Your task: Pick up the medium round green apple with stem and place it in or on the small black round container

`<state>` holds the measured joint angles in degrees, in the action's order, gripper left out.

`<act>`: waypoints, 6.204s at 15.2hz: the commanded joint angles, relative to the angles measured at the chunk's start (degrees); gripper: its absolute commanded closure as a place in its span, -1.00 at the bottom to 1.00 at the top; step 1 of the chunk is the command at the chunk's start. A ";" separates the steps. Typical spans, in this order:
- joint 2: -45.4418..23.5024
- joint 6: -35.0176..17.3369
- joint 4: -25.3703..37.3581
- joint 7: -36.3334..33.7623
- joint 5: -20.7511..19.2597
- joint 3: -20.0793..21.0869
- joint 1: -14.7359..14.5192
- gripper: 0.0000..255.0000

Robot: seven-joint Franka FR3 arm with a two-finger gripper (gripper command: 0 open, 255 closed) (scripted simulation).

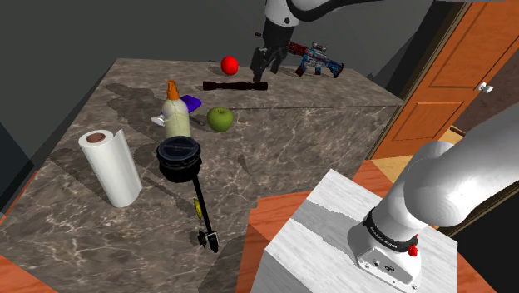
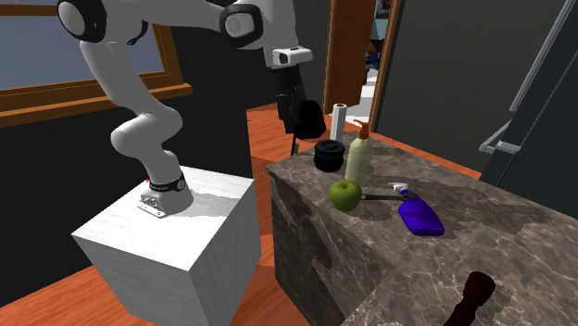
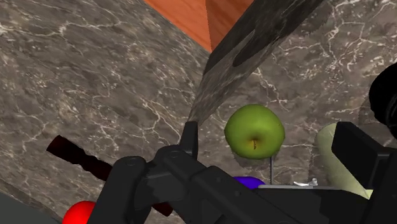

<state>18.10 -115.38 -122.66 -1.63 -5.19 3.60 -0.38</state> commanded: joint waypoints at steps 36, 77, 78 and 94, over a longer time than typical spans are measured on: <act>-38.26 -10.91 22.81 -6.55 -2.78 0.95 -0.86 1.00; -32.63 13.98 41.72 -8.68 -2.07 3.04 -4.14 1.00; -32.26 14.41 41.66 -9.85 -2.25 3.46 -4.91 1.00; -34.36 23.88 50.78 -28.05 -5.89 10.23 -17.82 1.00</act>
<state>-16.05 -91.71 -72.21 -29.05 -10.94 13.66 -17.79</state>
